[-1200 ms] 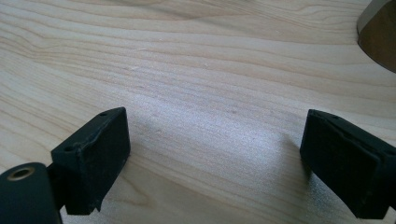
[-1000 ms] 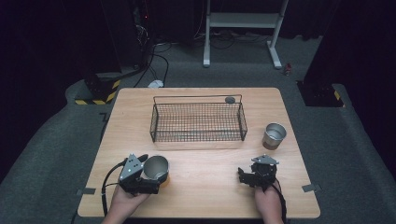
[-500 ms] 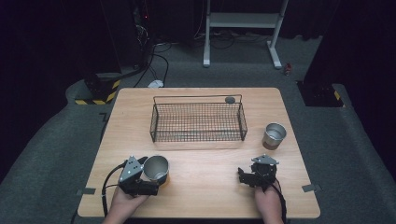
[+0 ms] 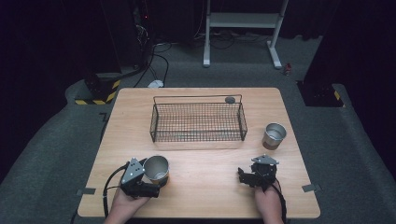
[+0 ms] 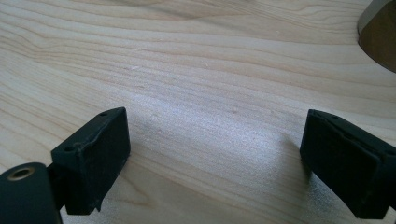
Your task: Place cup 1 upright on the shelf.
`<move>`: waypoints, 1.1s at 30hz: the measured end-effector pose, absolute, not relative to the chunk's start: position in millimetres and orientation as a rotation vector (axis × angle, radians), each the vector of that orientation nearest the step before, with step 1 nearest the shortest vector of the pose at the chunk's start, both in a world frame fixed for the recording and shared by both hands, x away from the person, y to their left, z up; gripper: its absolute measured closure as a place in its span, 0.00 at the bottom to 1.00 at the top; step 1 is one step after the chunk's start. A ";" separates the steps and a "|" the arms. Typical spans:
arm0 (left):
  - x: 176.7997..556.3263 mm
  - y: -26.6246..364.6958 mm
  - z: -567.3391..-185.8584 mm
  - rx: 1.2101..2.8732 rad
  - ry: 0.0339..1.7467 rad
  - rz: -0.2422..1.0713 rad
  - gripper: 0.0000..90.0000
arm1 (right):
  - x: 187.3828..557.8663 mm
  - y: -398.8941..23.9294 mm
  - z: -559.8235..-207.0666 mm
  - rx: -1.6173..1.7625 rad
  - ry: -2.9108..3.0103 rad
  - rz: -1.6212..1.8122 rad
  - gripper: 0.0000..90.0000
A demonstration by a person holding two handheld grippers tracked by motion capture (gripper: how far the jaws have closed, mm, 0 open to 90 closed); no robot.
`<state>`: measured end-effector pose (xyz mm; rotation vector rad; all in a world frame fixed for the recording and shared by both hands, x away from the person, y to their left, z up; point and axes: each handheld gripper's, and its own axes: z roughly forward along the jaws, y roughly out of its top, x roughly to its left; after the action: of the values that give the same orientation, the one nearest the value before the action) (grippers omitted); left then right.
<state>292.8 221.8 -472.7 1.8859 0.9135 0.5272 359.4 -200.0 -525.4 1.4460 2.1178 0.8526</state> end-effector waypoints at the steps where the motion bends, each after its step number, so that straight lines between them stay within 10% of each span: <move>1: 293.2 221.5 -474.1 1.893 0.907 0.529 0.01 | 359.4 -200.0 -525.4 1.446 2.118 0.852 0.09; 33: 294.0 224.6 -483.3 1.881 0.886 0.541 0.15 | 359.4 -200.0 -525.4 1.446 2.118 0.853 0.09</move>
<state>294.0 224.6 -483.3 1.8808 0.8858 0.5413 359.4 -200.0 -525.4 1.4457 2.1181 0.8526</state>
